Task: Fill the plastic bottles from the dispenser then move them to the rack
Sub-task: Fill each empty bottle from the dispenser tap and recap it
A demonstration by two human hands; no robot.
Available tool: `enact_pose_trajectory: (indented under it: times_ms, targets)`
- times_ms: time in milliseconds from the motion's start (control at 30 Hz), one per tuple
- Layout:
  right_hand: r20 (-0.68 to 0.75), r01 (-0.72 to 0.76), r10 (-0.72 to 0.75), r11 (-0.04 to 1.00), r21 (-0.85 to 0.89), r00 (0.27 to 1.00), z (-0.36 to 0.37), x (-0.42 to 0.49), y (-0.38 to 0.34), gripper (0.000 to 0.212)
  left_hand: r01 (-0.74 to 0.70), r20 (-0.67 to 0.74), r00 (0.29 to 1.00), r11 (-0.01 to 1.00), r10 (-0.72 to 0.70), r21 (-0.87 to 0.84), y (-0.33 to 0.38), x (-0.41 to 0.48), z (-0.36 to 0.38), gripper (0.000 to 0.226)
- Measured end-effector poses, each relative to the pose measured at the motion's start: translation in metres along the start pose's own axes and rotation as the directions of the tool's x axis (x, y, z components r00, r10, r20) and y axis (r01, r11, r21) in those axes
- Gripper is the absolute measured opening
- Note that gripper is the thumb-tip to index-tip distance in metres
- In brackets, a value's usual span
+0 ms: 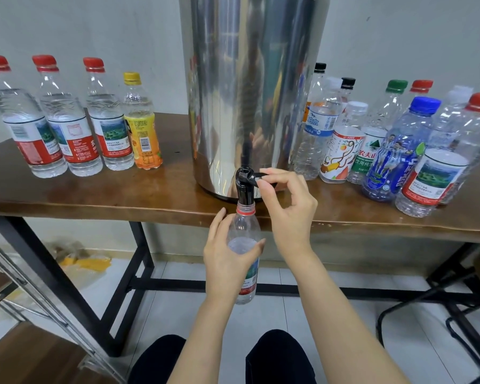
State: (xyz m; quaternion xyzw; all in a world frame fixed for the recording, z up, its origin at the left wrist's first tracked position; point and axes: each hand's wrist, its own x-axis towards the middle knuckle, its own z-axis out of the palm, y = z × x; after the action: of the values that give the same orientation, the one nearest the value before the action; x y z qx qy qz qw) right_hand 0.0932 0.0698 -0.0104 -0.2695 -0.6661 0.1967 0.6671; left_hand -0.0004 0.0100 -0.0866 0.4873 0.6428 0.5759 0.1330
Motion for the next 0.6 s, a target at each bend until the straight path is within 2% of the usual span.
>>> enact_pose_trajectory:
  times_ms: [600]
  targets:
    - [-0.027, -0.004, 0.004, 1.000, 0.019, 1.000, 0.0033, -0.0009, -0.0003, 0.008, -0.004, -0.013, 1.000, 1.000, 0.004, 0.007, 0.0003, 0.0004, 0.0003, 0.075]
